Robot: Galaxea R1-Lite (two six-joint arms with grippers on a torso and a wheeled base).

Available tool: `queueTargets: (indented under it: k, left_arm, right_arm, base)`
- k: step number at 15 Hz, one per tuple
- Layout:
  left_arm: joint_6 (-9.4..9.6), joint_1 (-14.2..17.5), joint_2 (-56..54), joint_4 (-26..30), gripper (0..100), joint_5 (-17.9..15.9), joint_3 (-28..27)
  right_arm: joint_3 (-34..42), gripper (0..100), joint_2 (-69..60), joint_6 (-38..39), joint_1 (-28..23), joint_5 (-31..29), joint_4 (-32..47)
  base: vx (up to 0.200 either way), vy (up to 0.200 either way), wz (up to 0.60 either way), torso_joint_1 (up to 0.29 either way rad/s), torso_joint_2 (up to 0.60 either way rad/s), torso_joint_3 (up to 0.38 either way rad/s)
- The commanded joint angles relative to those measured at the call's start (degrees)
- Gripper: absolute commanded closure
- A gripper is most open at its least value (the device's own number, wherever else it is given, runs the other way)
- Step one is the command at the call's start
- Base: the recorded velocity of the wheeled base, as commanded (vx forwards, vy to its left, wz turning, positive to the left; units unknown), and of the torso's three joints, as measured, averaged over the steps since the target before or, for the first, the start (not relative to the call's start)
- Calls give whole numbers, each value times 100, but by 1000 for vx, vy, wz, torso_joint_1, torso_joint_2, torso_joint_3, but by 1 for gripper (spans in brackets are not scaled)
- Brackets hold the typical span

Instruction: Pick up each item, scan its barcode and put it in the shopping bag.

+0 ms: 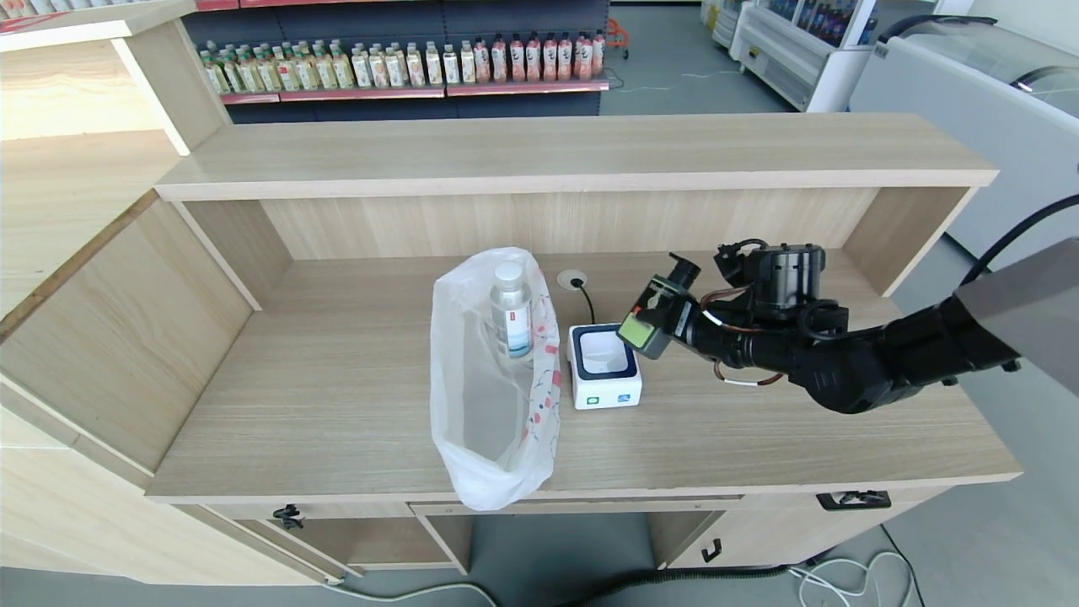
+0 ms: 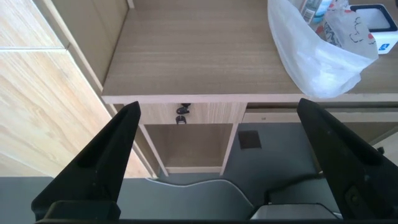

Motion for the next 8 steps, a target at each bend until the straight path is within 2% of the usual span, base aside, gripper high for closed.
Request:
queueTargets:
  k: [1,8]
  left_arm:
    - [0,2,-2,-1,0,-2,1]
    - [0,2,-2,-1,0,-2,1]
  right_arm:
    - [-16,100,134,-3,56,19,-4]
    - [-200,100,626,6,328,54,-391]
  base:
    - [0,0,0,0,0,0]
    - [0,0,0,0,0,0]
